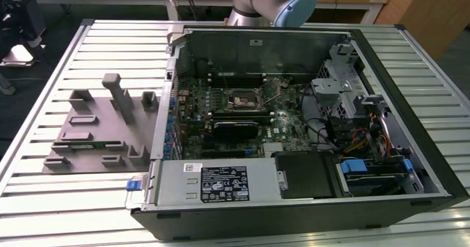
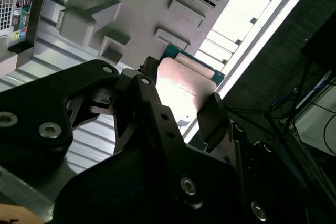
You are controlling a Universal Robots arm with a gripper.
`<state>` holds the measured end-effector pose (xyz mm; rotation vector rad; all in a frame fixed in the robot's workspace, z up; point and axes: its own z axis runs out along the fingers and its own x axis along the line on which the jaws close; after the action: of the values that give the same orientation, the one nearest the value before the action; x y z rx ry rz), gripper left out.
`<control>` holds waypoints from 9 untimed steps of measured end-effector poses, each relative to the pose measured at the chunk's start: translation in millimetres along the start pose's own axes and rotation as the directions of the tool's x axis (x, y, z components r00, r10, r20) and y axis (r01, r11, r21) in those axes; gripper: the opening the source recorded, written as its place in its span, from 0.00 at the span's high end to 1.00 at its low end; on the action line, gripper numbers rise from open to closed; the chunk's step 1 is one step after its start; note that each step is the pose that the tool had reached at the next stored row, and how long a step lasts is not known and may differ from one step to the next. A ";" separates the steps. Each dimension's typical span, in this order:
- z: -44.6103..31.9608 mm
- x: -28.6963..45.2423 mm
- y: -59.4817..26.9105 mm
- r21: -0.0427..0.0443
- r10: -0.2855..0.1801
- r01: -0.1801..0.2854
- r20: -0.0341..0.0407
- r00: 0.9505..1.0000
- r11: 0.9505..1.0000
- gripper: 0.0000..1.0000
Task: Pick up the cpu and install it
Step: 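Pick up the cpu and move it towards the insertion slot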
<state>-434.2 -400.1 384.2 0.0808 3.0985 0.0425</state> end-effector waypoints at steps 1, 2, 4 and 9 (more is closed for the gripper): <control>-1.8 -0.1 0.0 0.000 0.000 0.000 0.000 1.000 1.000 0.45; -3.6 -0.1 0.1 0.000 0.000 0.000 0.000 1.000 1.000 0.45; -7.2 -0.3 0.2 0.000 0.000 0.000 0.001 1.000 1.000 0.45; -15.7 -0.6 0.5 0.000 0.000 0.000 0.001 1.000 1.000 0.45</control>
<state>-434.2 -400.0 399.9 0.0808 3.0971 0.0426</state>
